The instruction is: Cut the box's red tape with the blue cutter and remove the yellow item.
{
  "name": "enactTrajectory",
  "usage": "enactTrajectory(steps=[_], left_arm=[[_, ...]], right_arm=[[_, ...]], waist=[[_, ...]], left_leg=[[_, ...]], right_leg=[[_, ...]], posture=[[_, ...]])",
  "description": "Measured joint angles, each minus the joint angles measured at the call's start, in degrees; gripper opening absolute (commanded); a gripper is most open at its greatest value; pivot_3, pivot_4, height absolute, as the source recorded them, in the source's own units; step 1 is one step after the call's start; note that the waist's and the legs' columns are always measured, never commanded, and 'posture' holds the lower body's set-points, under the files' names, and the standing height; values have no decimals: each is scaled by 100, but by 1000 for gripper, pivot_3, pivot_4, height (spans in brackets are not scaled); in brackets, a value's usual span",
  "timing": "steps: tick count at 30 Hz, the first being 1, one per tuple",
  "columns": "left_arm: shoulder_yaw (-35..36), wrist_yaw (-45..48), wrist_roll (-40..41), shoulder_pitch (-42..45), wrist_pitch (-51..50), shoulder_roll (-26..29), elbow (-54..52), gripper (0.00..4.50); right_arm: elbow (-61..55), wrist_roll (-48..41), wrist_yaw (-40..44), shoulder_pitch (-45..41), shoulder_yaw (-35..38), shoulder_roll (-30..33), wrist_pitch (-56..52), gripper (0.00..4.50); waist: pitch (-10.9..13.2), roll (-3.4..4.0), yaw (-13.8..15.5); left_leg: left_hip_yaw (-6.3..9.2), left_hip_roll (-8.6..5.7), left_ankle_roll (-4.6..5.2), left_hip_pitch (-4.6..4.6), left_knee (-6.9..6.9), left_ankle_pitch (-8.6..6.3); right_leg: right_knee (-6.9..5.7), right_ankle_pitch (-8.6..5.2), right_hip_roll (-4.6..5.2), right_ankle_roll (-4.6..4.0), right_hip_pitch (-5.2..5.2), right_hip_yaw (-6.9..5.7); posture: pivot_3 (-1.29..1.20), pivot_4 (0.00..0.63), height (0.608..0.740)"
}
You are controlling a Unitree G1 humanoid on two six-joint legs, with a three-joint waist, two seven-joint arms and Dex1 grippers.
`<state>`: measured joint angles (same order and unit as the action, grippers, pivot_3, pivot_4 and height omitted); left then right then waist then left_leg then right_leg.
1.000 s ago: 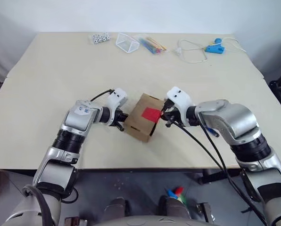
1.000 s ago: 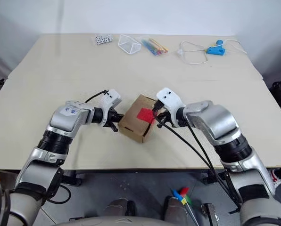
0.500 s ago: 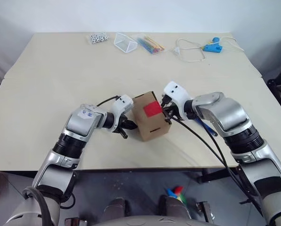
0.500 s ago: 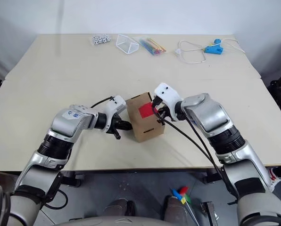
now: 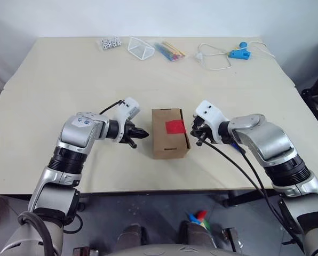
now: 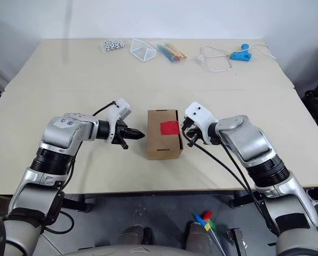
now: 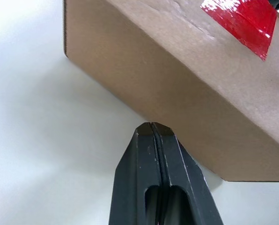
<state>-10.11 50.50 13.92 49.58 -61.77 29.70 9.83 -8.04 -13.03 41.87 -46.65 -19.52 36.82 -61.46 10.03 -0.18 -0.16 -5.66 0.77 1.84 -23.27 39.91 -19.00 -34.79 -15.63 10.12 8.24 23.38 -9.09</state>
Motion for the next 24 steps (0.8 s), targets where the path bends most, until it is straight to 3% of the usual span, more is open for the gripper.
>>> enactTrajectory(steps=[7,12,15,19,24], left_arm=[[-140,96,53,76,19,5,-20,0],[-228,212,-2,379,396,189,313,0],[-218,438,-74,886,784,407,884,0],[-222,964,-66,1558,1175,420,1379,0],[-294,1584,17,1968,1355,-18,1669,0]], right_arm=[[-661,-225,-4,130,170,-45,-403,26],[-819,-163,-146,247,311,359,-542,185],[-846,-171,-183,235,634,704,-824,907],[-856,-320,-218,-158,1032,856,-1579,2248],[-842,-660,-492,-915,1831,168,-2790,3944]], waist=[[0,0,24],[0,-1,12],[1,-1,22],[1,-1,14],[1,-1,10]], left_leg=[[1,-3,0,-1,3,0],[-2,-2,0,-1,2,0],[-5,-2,0,-2,2,0],[-10,-1,0,-4,0,0],[-10,0,0,-3,0,0]], right_leg=[[-1,0,1,0,-1,0],[0,0,1,0,1,2],[-2,0,1,0,4,1],[1,0,1,0,7,3],[-8,0,0,-1,9,2]], posture=[[0,150,740],[0,150,740],[0,150,740],[0,150,740],[0,150,740]])
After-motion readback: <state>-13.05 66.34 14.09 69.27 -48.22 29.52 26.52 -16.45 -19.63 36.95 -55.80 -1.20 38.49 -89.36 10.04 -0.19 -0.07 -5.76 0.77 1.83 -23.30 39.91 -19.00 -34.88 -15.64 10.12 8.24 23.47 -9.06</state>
